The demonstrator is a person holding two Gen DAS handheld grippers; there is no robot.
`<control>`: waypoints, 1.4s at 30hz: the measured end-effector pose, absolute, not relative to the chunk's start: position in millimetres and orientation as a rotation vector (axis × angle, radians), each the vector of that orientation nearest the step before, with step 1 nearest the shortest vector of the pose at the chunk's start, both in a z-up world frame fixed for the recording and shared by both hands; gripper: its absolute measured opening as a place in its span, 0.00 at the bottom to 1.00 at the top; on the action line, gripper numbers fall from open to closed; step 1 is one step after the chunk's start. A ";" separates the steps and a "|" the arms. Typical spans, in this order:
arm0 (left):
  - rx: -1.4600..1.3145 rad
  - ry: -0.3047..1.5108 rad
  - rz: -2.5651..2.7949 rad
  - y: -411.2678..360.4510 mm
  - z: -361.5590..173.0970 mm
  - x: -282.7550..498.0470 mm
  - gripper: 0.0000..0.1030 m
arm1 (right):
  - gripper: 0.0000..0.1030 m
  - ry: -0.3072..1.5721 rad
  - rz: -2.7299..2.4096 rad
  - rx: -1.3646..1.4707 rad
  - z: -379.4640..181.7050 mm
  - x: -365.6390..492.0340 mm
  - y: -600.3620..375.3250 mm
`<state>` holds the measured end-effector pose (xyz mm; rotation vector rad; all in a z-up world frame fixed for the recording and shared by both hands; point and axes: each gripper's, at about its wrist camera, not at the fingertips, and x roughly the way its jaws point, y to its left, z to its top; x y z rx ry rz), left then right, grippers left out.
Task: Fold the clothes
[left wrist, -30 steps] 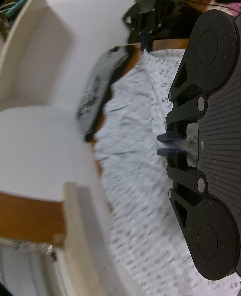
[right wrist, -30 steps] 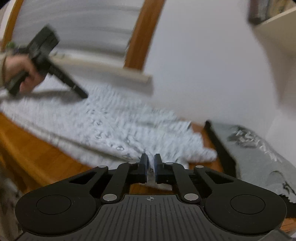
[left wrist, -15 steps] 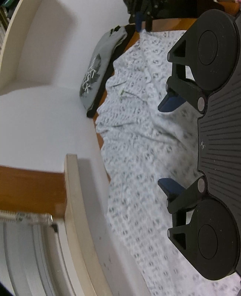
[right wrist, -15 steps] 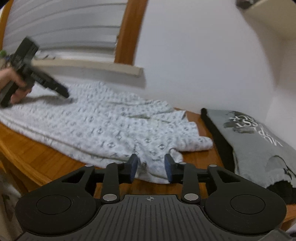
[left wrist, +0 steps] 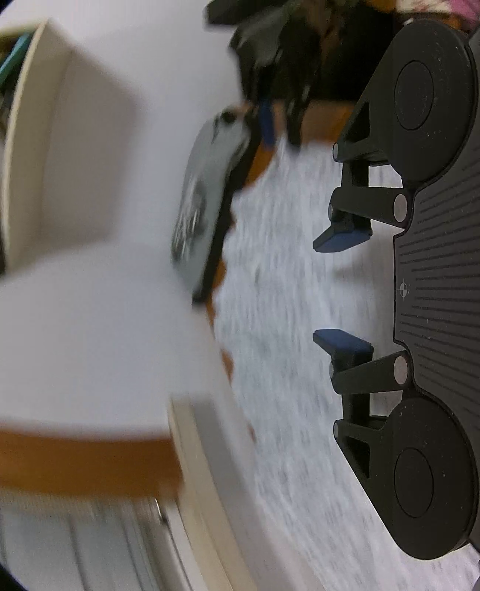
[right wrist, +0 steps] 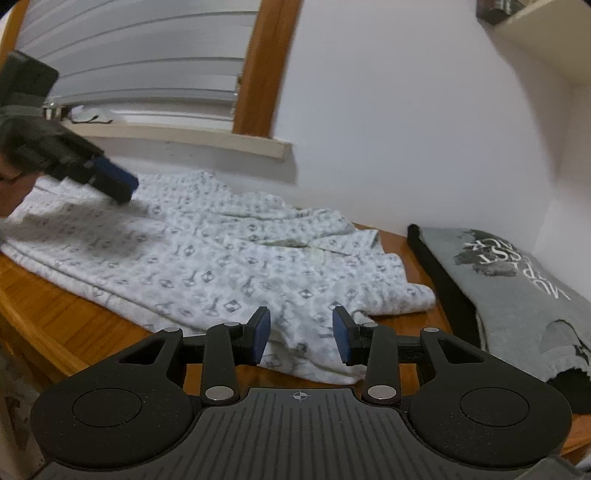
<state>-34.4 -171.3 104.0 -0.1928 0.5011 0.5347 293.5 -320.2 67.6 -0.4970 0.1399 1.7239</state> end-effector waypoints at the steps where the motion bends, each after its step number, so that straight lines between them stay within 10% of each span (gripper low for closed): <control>1: -0.178 0.516 0.502 -180.3 101.0 -22.1 0.50 | 0.37 0.144 1.720 -0.494 67.9 294.6 -321.3; 9: -0.044 0.640 0.401 -214.9 68.2 34.7 0.47 | 0.38 0.175 1.734 -0.502 64.4 296.4 -332.4; 13: -0.032 0.623 0.415 -212.1 68.0 31.9 0.01 | 0.46 0.118 1.709 -0.538 61.1 287.3 -328.6; 23: -0.081 0.521 0.429 -207.4 94.6 14.3 0.01 | 0.43 -0.022 1.640 -0.622 52.8 265.1 -318.9; 27: -0.110 0.541 0.410 -207.9 89.1 13.4 0.01 | 0.23 0.016 1.560 -0.602 57.3 285.6 -305.7; 42: -0.214 0.472 0.740 -147.0 102.9 -99.5 0.64 | 0.39 0.378 1.663 -0.255 82.1 374.7 -325.9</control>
